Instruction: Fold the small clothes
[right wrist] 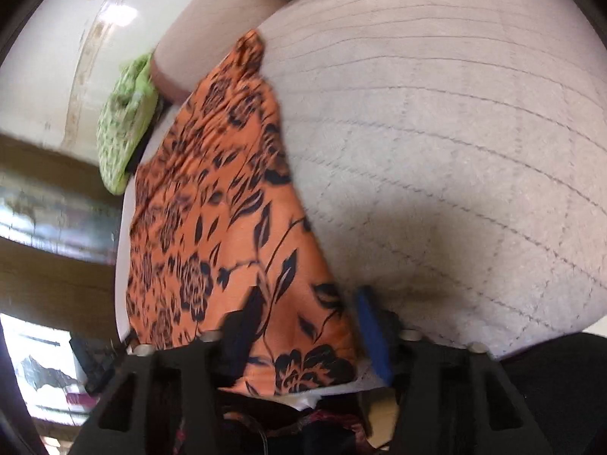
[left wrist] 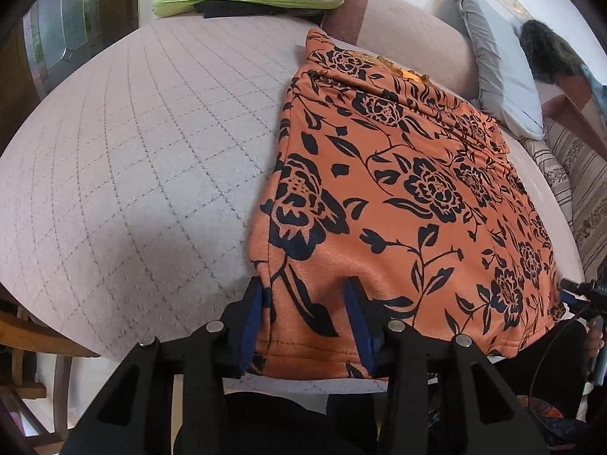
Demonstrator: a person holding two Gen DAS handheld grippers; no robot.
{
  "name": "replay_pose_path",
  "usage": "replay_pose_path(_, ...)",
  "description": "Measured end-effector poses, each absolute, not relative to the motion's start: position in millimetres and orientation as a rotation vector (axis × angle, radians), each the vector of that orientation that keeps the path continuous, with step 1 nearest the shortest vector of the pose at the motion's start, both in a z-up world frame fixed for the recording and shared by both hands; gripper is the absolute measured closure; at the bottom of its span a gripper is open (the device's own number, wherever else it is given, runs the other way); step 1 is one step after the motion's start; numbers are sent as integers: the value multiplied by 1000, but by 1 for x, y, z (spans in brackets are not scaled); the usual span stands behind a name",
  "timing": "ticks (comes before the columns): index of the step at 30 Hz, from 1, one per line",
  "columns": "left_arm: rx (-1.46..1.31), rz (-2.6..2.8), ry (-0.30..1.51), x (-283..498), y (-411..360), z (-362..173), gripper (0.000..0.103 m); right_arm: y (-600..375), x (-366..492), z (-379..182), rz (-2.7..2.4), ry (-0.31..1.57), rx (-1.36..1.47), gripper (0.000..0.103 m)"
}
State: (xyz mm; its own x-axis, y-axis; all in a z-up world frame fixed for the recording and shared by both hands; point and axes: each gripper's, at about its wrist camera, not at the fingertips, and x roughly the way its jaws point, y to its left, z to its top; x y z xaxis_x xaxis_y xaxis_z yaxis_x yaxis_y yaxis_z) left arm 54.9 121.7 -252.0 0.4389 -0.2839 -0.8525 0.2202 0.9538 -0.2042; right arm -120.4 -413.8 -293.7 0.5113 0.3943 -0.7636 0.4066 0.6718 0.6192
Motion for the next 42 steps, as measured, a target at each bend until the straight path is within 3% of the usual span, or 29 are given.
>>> replay_pose_path(3, -78, -308, 1075, 58, 123, -252, 52, -399, -116, -293, 23, 1122, 825, 81)
replay_pose_path(10, -77, -314, 1065, 65, 120, -253, 51, -389, -110, -294, 56, 1133, 804, 81)
replay_pose_path(11, -54, -318, 1061, 64, 118, -253, 53, -390, -110, -297, 61, 1128, 824, 79)
replay_pose_path(13, -24, -322, 1054, 62, 115, -253, 77, -389, -109, -296, 64, 1125, 818, 79)
replay_pose_path(16, -71, -353, 1063, 63, 122, -253, 93, -384, -109, -291, 53, 1122, 752, 83)
replay_pose_path(19, -121, -363, 1075, 64, 127, -253, 94, -381, -109, -289, 33, 1122, 748, 94)
replay_pose_path(31, -93, -365, 1033, 51, 132, -234, 94, -381, -109, -238, 133, 978, 781, 95)
replay_pose_path(33, -35, -322, 1059, 52, 128, -244, 88, -376, -107, -243, 115, 1019, 745, 95)
replay_pose_path(34, -13, -314, 1078, 53, 126, -249, 79, -373, -106, -249, 99, 1049, 721, 95)
replay_pose_path(37, 21, -313, 1088, 50, 119, -255, 67, -368, -107, -261, 56, 1111, 664, 91)
replay_pose_path(39, 32, -338, 1090, 48, 115, -253, 67, -370, -107, -268, 31, 1143, 668, 84)
replay_pose_path(41, 38, -362, 1099, 47, 112, -254, 68, -371, -107, -275, 23, 1174, 671, 62)
replay_pose_path(42, 44, -365, 1100, 47, 112, -254, 74, -372, -108, -277, 22, 1181, 680, 40)
